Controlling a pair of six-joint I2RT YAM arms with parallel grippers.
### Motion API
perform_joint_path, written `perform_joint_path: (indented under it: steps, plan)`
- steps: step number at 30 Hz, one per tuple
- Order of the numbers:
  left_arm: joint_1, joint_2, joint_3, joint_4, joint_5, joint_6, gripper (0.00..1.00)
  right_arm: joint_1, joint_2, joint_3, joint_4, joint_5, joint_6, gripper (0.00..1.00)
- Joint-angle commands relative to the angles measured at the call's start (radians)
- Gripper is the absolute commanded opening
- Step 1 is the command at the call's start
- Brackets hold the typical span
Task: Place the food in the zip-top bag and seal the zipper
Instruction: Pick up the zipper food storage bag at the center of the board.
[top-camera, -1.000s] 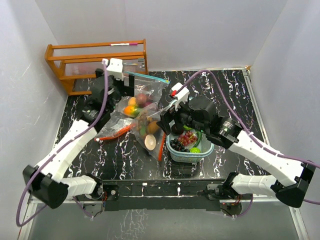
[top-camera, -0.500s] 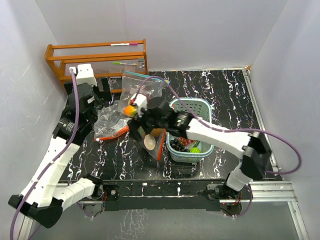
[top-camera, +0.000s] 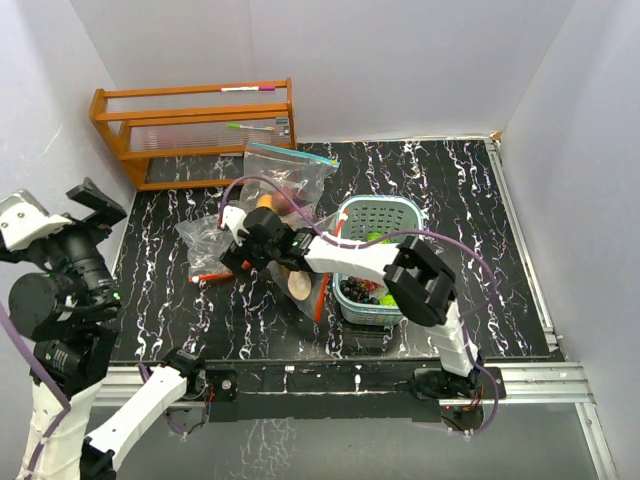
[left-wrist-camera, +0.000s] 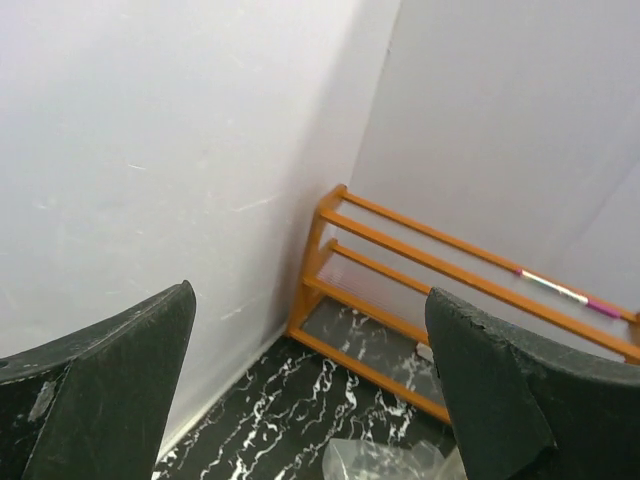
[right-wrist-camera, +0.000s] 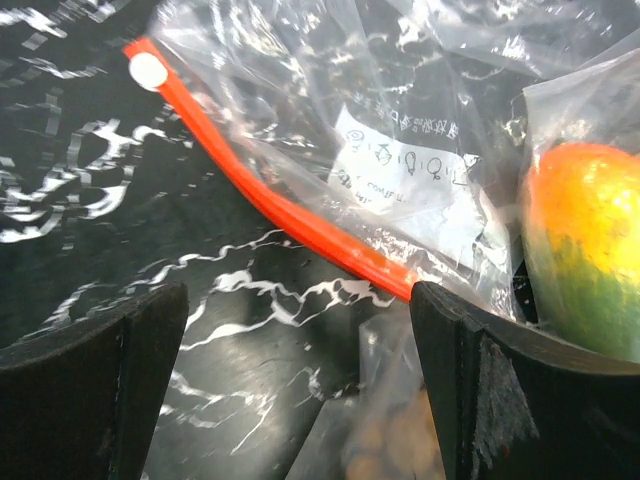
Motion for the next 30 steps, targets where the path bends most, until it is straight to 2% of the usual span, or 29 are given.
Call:
perform_joint_path:
  steps: [1,14,18,21,23,24,27,28,30]
  plan:
    - [0.004,-0.007,-0.028,0.084,-0.051,0.115,0.97,0.016,0.088,0.098,0.047,0.099,-0.109,0.96]
    - [0.003,-0.062,-0.091,0.095,-0.013,0.115,0.97,0.065,0.181,0.105,0.199,0.394,-0.294,0.97]
    - [0.003,-0.072,-0.098,0.113,-0.011,0.131,0.97,0.068,0.209,0.12,0.225,0.395,-0.329,0.99]
    - [0.003,-0.082,-0.098,0.118,-0.01,0.135,0.97,0.068,0.263,0.163,0.198,0.382,-0.33,0.96]
    - [0.003,-0.088,-0.097,0.115,-0.009,0.138,0.97,0.067,0.284,0.181,0.19,0.372,-0.326,0.91]
    - [0.002,-0.09,-0.097,0.113,-0.009,0.14,0.97,0.067,0.292,0.186,0.189,0.369,-0.323,0.84]
    - [0.001,-0.095,-0.097,0.112,-0.008,0.143,0.97,0.067,0.311,0.2,0.19,0.389,-0.316,0.51]
    - [0.001,-0.097,-0.096,0.111,-0.006,0.143,0.97,0.067,0.318,0.206,0.191,0.4,-0.316,0.45]
    - [0.001,-0.099,-0.094,0.109,-0.004,0.142,0.97,0.065,0.329,0.218,0.195,0.426,-0.31,0.43]
